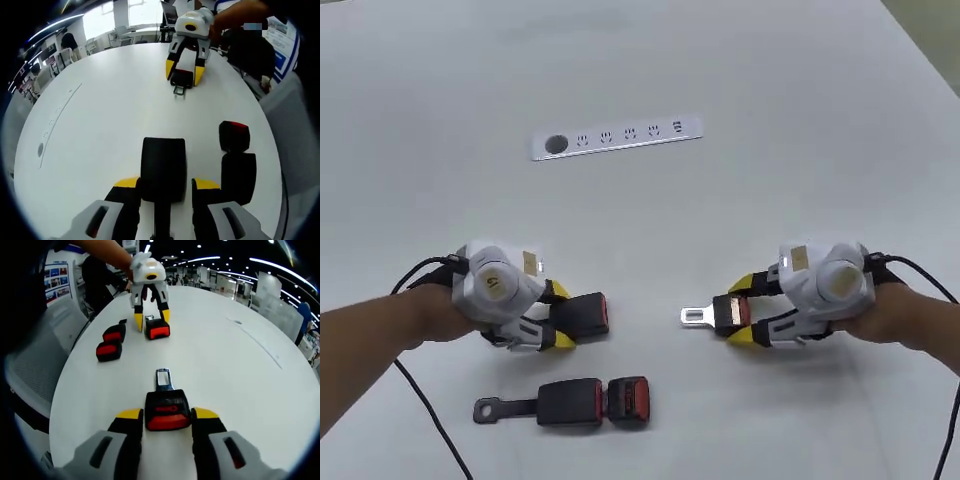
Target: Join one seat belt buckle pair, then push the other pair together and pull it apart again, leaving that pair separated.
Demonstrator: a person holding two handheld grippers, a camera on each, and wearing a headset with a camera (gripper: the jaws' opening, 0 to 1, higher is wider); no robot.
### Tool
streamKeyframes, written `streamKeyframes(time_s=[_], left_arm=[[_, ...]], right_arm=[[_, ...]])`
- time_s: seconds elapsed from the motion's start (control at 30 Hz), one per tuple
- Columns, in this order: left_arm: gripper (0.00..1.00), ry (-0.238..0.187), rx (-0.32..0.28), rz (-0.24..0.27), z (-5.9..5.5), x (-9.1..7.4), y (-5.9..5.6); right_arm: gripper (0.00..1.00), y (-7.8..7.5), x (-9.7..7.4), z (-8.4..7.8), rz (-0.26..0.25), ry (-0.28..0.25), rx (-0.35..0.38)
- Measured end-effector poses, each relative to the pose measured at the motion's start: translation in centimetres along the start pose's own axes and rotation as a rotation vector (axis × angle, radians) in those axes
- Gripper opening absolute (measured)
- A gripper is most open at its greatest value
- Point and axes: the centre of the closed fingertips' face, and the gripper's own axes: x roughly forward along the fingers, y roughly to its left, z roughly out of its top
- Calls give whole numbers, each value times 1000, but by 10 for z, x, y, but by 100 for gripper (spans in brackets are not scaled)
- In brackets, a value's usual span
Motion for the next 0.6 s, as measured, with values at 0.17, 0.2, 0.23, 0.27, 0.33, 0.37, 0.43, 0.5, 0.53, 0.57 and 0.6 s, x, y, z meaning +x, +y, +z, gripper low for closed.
streamKeyframes(time_s=[0.17, 0.2, 0.23, 0.27, 0.33, 0.37, 0.43, 0.5, 0.53, 0.57, 0.6], left_arm=[[56, -48, -82, 19, 7, -11, 1], [58, -55, -88, 24, 8, -14, 1], [61, -64, -94, 33, 8, -16, 2], [63, -77, -109, 50, 10, -20, 3], [68, -112, -160, 81, 13, -28, 5], [71, -127, -179, 94, 15, -31, 5], [78, -131, -241, 119, 12, -38, 6], [82, -156, -256, 133, 13, -44, 5], [82, -156, -267, 140, 12, -46, 5], [83, -158, -283, 165, 10, -50, 7], [84, -169, -298, 179, 11, -53, 8]], right_arm=[[48, -5, -6, 9, -67, -50, 49], [52, -9, -7, 11, -85, -59, 61], [57, -13, -9, 11, -118, -63, 81], [62, -16, -10, 11, -134, -65, 91], [67, -26, -16, 17, -203, -94, 108], [68, -29, -19, 19, -229, -109, 130], [74, -38, -27, 26, -295, -149, 194], [77, -47, -35, 28, -367, -165, 252], [77, -48, -38, 32, -380, -183, 283], [77, -48, -40, 35, -394, -197, 297], [78, -50, -43, 39, -420, -206, 296]])
